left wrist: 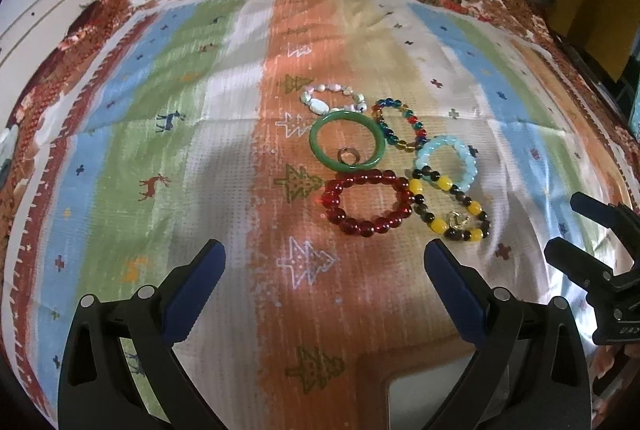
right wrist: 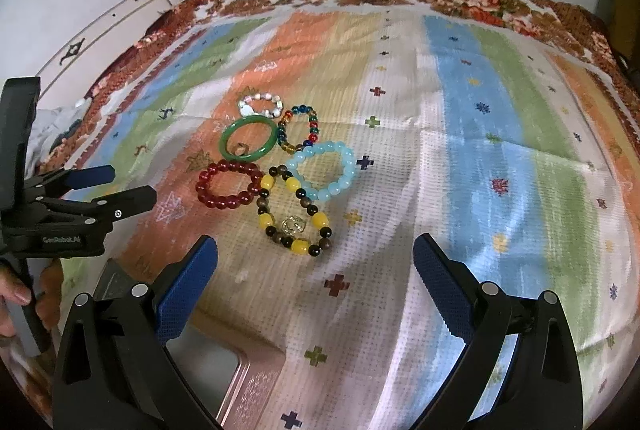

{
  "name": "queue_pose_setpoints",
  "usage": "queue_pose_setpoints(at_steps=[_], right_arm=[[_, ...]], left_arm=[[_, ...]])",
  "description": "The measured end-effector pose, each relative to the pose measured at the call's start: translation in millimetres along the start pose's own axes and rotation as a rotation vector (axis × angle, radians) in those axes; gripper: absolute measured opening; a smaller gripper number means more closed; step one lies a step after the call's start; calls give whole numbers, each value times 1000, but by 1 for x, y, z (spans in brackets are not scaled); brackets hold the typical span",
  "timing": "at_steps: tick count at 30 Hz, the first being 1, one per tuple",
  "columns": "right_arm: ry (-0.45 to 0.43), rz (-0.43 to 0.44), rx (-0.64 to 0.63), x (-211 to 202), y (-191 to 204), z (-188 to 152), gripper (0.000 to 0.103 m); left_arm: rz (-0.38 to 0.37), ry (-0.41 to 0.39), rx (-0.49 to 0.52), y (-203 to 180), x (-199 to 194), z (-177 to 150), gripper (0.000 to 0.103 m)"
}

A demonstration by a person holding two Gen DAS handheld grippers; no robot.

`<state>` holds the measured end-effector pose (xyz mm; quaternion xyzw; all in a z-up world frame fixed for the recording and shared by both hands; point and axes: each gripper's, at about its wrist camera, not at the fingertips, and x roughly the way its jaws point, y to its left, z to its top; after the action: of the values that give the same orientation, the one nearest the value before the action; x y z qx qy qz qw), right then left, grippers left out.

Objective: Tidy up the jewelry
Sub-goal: 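Move both tools down toward the red and yellow-black bead bracelets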

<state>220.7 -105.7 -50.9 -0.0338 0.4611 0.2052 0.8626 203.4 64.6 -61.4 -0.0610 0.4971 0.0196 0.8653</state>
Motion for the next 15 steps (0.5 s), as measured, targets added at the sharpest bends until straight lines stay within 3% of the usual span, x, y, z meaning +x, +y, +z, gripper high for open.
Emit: queue_pose_setpoints(at_steps=[15], right_arm=[[91, 9, 7, 39, -2, 19, 99]], left_arm=[[23, 100, -11, 7, 43, 14, 97]])
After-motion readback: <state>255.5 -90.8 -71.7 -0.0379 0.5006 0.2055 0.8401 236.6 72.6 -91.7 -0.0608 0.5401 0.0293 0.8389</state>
